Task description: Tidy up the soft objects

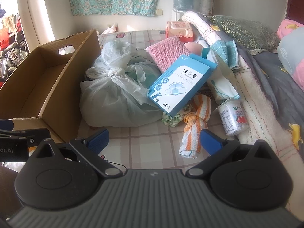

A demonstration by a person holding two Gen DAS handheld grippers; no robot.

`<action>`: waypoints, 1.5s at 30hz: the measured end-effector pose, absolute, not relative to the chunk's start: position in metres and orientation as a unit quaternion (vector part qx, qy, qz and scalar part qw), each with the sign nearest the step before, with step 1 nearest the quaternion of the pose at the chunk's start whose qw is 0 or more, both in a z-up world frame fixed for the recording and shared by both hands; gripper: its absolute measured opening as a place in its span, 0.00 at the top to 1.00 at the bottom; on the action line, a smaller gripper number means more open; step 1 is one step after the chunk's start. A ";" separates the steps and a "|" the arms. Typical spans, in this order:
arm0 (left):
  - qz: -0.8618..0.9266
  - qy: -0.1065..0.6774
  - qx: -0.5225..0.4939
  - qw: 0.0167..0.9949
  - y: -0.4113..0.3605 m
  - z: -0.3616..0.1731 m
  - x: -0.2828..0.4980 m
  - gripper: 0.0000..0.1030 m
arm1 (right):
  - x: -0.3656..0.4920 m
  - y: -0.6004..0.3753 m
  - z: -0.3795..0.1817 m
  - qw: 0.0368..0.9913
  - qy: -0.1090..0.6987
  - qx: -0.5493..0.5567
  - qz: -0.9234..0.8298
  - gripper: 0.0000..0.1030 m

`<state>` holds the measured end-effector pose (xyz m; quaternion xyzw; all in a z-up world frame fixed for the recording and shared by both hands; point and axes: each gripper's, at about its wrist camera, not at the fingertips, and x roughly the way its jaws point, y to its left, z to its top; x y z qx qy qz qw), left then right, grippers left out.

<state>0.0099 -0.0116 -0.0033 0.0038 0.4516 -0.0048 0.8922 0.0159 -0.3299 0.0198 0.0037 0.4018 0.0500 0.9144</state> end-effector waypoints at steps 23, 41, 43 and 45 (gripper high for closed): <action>-0.171 0.343 0.054 0.922 -0.097 0.004 0.048 0.01 | 0.023 -0.441 0.022 0.940 0.313 0.135 0.001 0.01; -0.250 0.327 0.117 0.904 -0.170 -0.032 0.093 0.09 | 0.117 -0.467 -0.030 0.875 0.371 0.287 0.122 0.48; -0.246 0.337 0.118 0.901 -0.175 -0.036 0.100 0.10 | 0.127 -0.470 -0.036 0.868 0.379 0.293 0.127 0.52; -0.245 0.346 0.114 0.899 -0.178 -0.039 0.108 0.12 | 0.133 -0.472 -0.040 0.864 0.386 0.295 0.132 0.55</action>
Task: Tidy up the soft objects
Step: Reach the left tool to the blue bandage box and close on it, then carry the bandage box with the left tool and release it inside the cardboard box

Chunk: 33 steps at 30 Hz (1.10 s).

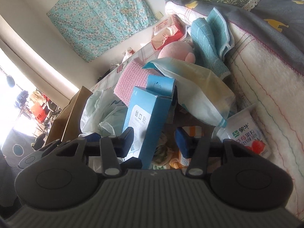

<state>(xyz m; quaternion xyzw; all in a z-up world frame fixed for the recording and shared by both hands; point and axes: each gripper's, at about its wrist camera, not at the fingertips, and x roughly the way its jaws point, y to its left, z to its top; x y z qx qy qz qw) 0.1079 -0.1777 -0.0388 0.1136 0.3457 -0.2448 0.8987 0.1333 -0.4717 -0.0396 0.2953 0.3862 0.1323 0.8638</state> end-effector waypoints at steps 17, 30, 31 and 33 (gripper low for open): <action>-0.229 0.409 0.094 0.878 -0.186 -0.060 0.150 0.24 | 0.165 -0.476 -0.047 0.843 0.410 0.311 0.157 0.67; -0.245 0.359 0.069 0.898 -0.164 -0.026 0.119 0.25 | 0.126 -0.455 -0.002 0.868 0.372 0.284 0.166 0.72; -0.244 0.353 0.066 0.901 -0.161 -0.022 0.114 0.25 | 0.122 -0.453 0.003 0.871 0.367 0.281 0.169 0.73; -0.243 0.340 0.061 0.906 -0.154 -0.013 0.105 0.25 | 0.114 -0.447 0.013 0.875 0.358 0.274 0.175 0.73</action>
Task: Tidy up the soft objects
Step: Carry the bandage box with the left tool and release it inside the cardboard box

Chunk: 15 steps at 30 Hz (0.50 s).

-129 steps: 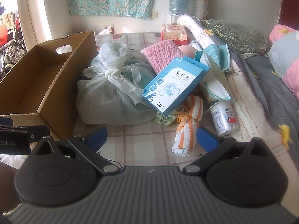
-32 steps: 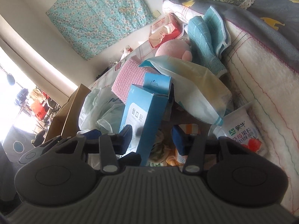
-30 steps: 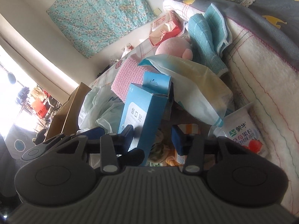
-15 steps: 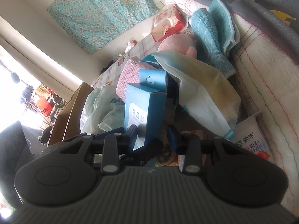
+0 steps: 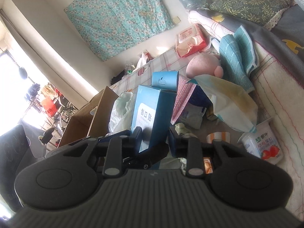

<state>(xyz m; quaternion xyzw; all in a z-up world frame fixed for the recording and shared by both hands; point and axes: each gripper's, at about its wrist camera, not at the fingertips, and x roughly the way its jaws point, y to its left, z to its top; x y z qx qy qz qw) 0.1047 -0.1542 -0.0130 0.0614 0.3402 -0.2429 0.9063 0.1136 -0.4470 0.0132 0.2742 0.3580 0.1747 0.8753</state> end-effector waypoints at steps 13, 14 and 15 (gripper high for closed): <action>-0.146 0.283 0.028 0.947 -0.055 0.055 0.060 0.27 | 0.097 -0.337 0.093 0.858 0.336 0.228 0.315 0.73; -0.134 0.284 0.022 0.949 -0.041 0.060 0.060 0.27 | 0.101 -0.325 0.097 0.851 0.339 0.226 0.331 0.73; -0.121 0.286 0.016 0.950 -0.029 0.063 0.062 0.27 | 0.106 -0.314 0.100 0.845 0.342 0.223 0.344 0.73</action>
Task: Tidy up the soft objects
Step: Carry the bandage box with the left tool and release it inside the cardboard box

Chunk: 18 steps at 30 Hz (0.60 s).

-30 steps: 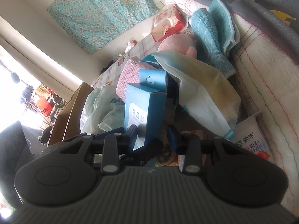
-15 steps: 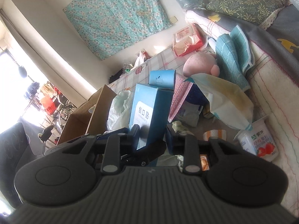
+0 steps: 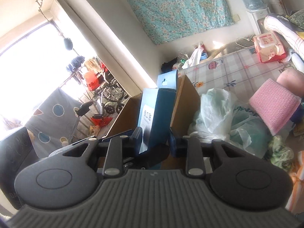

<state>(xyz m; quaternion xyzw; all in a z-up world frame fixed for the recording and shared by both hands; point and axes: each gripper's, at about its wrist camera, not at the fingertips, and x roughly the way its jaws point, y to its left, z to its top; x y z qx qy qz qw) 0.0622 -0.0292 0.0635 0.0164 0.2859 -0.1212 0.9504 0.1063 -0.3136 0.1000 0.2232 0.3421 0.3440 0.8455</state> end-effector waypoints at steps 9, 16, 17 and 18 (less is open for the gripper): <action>-0.039 0.340 -0.012 0.940 0.069 0.064 0.120 0.27 | 0.175 -0.195 0.104 0.781 0.421 0.209 0.411 0.74; -0.017 0.413 0.005 0.910 0.102 0.018 0.201 0.28 | 0.248 -0.161 0.083 0.811 0.430 0.168 0.358 0.57; -0.012 0.434 0.011 0.901 0.105 0.006 0.210 0.29 | 0.252 -0.162 0.082 0.823 0.427 0.158 0.339 0.56; -0.009 0.449 0.014 0.894 0.107 -0.002 0.218 0.29 | 0.255 -0.168 0.079 0.828 0.425 0.156 0.333 0.56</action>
